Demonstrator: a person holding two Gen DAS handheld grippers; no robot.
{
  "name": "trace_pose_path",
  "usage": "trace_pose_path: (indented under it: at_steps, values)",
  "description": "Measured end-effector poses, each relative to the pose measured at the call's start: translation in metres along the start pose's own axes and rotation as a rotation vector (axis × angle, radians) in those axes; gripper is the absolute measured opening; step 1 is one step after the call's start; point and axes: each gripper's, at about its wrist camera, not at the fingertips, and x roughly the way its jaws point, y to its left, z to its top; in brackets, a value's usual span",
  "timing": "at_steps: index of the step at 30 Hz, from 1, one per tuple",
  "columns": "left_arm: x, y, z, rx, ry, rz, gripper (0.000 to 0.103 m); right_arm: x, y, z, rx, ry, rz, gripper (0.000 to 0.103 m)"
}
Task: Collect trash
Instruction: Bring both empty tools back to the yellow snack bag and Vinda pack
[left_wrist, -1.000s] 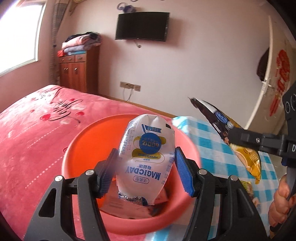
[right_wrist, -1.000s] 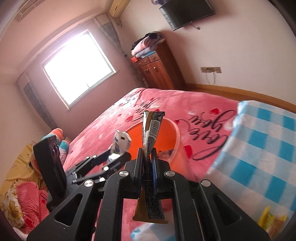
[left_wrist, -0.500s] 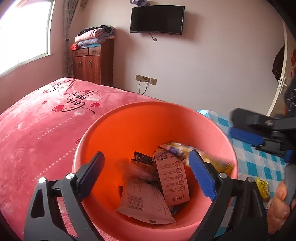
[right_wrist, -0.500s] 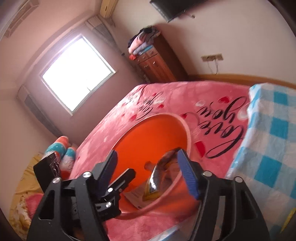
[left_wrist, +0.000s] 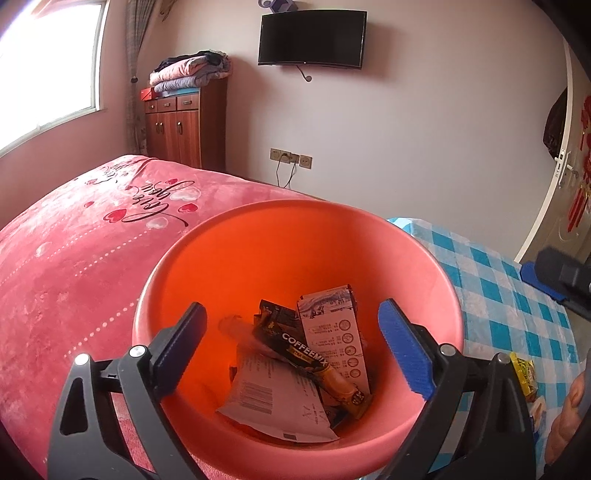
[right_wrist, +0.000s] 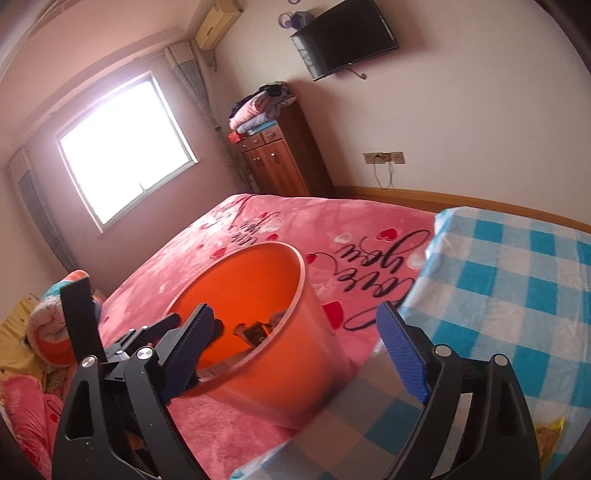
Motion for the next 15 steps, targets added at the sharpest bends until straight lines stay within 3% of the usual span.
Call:
trace_pose_path:
  at_steps: [8,15]
  values:
    - [-0.002,-0.009,-0.004,0.021,0.010,-0.001,0.095,-0.008,-0.028,-0.021,0.065,0.022,-0.073,0.093]
    - [-0.007,-0.020,-0.006,0.046,0.002,0.000,0.095,-0.024,-0.038,-0.037,0.040,0.013,-0.165,0.093]
